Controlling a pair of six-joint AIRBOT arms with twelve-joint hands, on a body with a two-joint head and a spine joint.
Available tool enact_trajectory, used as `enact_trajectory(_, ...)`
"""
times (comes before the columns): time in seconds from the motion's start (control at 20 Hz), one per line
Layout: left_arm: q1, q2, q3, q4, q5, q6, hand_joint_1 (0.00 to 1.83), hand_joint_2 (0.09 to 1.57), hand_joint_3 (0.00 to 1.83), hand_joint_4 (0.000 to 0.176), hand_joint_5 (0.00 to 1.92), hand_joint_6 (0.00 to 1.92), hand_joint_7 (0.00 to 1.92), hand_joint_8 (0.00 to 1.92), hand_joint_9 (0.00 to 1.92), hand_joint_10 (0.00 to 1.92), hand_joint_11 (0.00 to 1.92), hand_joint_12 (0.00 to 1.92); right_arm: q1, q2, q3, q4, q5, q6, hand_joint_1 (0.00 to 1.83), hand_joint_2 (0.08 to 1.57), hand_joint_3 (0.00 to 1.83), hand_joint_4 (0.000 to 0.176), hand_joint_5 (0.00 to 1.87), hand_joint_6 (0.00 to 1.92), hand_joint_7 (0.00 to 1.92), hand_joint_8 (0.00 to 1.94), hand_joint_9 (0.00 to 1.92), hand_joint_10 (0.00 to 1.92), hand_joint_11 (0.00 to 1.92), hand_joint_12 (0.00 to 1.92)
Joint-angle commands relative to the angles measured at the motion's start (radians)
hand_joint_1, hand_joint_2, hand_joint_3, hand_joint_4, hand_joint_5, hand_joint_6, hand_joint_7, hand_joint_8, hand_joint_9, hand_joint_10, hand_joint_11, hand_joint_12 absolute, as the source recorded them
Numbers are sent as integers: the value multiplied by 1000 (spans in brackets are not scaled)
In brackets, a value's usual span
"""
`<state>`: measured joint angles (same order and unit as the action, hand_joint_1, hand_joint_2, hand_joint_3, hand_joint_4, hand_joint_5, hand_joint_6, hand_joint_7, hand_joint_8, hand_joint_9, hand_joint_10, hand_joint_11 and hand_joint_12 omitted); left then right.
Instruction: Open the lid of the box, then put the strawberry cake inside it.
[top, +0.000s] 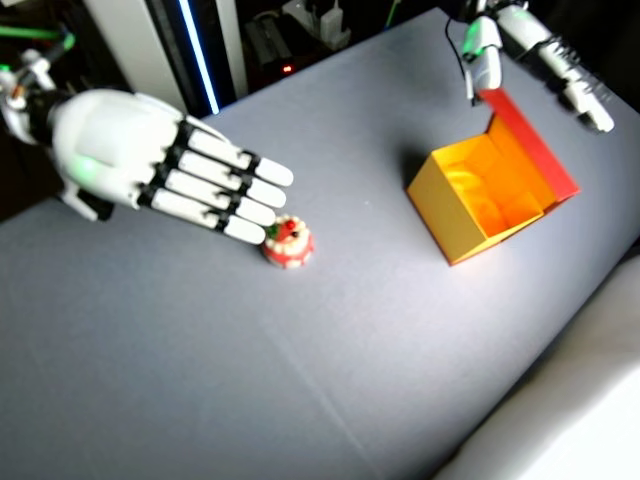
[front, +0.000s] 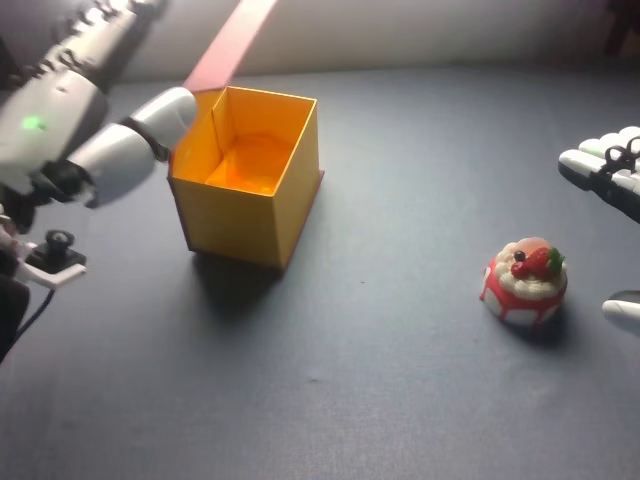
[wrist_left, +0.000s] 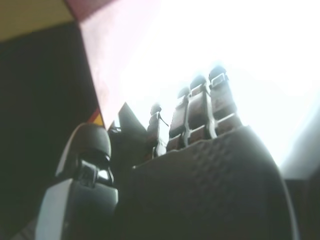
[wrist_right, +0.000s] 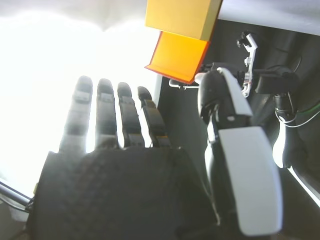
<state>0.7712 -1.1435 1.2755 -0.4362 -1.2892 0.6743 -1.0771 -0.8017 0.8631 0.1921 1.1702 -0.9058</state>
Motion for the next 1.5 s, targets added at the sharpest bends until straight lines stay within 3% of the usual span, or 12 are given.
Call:
enact_trajectory(0.0,0,7,2,14,-136,-9,47,1393,0,172,0,0,0,0,0,0,243,109,0,1,3,6,130,7,537,1299,0,0,0,0,0,0,0,0,0,0)
enact_trajectory(0.05,3,9,2,2,-145,-10,47,1393,0,172,0,0,0,0,0,0,243,109,-1,1,3,7,130,7,537,1299,0,0,0,0,0,0,0,0,0,0)
enact_trajectory(0.1,7,11,3,-13,-155,-11,11,1409,9,175,0,0,0,0,0,0,48,979,-2,1,3,7,131,7,539,1303,0,0,0,0,0,0,0,0,0,0)
enact_trajectory(0.15,13,16,3,-33,-163,-12,28,1390,2,175,0,0,0,0,0,0,9,1107,-2,1,3,7,131,8,538,1304,0,0,0,0,0,0,0,0,0,0)
enact_trajectory(0.2,18,22,4,-52,-170,-13,5,1376,0,176,0,0,0,0,0,0,1,1092,-2,1,3,8,131,8,537,1303,0,0,0,0,0,0,0,0,0,0)
enact_trajectory(0.35,34,30,4,-73,-183,-24,0,1379,2,176,0,0,0,0,0,0,0,25,-4,1,3,10,131,8,521,1304,0,0,0,0,0,0,0,0,0,0)
enact_trajectory(0.6,49,30,-4,-27,-180,-32,0,1421,15,176,0,0,0,0,0,0,16,13,-6,1,1,14,138,10,545,1307,1,0,0,0,0,0,0,0,0,0)
enact_trajectory(0.65,50,33,-7,10,-156,-31,201,1404,6,176,0,0,0,0,0,0,0,501,-6,1,1,14,138,11,566,1311,2,0,0,0,0,0,0,0,0,0)
enact_trajectory(0.75,51,45,-15,66,-113,-22,397,1364,0,149,0,0,0,0,0,0,0,67,-6,1,1,13,138,12,584,1310,1,0,0,0,0,0,0,0,0,0)
enact_trajectory(0.8,50,61,-25,111,-75,-3,542,1330,0,171,0,0,0,0,0,0,27,28,-6,3,1,13,138,13,590,1311,1,0,0,0,0,0,0,0,0,0)
enact_trajectory(1.1,-32,121,-77,339,122,90,887,1183,0,175,0,0,0,0,0,0,0,0,-19,12,0,13,138,14,516,1310,1,0,0,0,0,0,0,0,0,0)
enact_trajectory(1.45,-125,87,-53,434,293,120,975,1133,0,130,0,0,0,0,0,0,0,0,-23,12,3,12,138,14,484,1314,3,0,0,0,0,0,0,0,0,0)
